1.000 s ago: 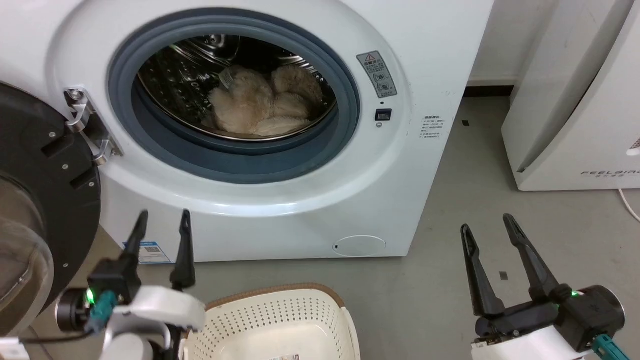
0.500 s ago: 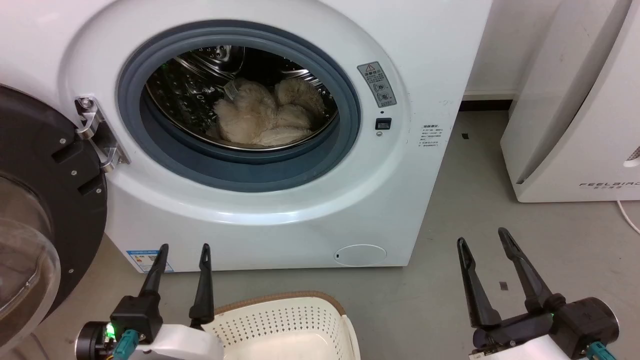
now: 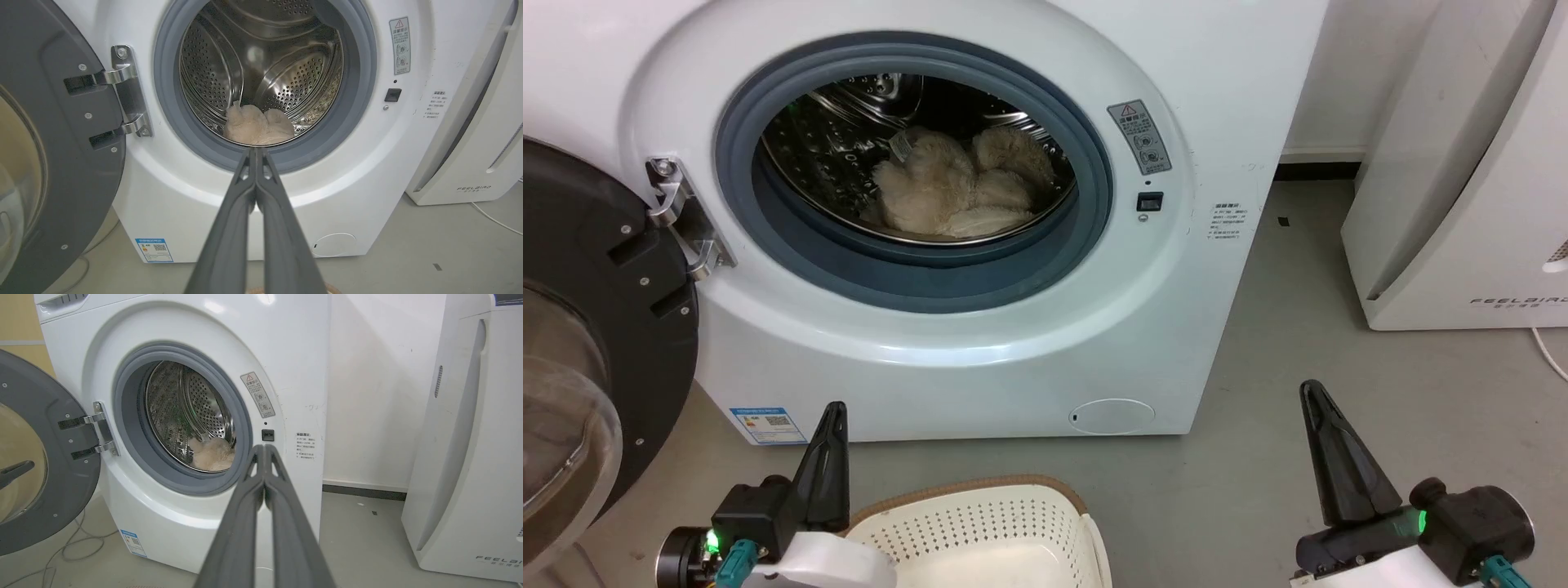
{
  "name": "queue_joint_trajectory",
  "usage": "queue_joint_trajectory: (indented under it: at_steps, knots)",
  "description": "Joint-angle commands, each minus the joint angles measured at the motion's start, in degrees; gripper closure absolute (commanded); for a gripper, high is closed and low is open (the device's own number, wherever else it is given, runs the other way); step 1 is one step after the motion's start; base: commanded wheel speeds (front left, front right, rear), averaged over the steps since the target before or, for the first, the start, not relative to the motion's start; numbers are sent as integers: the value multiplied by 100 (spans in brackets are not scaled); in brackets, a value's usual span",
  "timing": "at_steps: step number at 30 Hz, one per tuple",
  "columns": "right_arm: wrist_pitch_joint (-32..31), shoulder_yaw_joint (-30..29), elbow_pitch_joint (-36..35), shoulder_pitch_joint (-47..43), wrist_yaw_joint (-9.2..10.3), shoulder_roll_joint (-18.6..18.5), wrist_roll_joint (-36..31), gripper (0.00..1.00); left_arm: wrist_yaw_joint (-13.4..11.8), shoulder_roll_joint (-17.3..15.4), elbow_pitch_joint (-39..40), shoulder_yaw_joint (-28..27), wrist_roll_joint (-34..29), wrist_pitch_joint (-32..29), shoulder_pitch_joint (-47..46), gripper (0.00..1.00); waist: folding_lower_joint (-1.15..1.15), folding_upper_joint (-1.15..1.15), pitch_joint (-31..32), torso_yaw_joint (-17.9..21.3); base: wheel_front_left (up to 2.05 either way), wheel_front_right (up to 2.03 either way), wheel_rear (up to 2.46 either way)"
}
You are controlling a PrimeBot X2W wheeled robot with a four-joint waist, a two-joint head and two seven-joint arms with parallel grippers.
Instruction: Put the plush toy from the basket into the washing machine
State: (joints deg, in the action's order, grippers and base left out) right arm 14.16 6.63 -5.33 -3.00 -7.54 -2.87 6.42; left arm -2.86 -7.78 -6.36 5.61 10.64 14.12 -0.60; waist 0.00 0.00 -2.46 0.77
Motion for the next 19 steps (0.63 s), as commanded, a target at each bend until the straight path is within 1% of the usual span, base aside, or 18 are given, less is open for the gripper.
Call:
queue_joint_trajectory:
  at_steps: [1,19]
  knots:
    - [-24,-21,26,16,0,0,-32,100,16,24,31,-21,-46,-27,3,100,0,0,2,-1,0,0,0]
    - [-235,-119,103,59,1,0,-124,100,57,95,123,-103,-201,-237,12,100,0,0,39,-12,0,0,0]
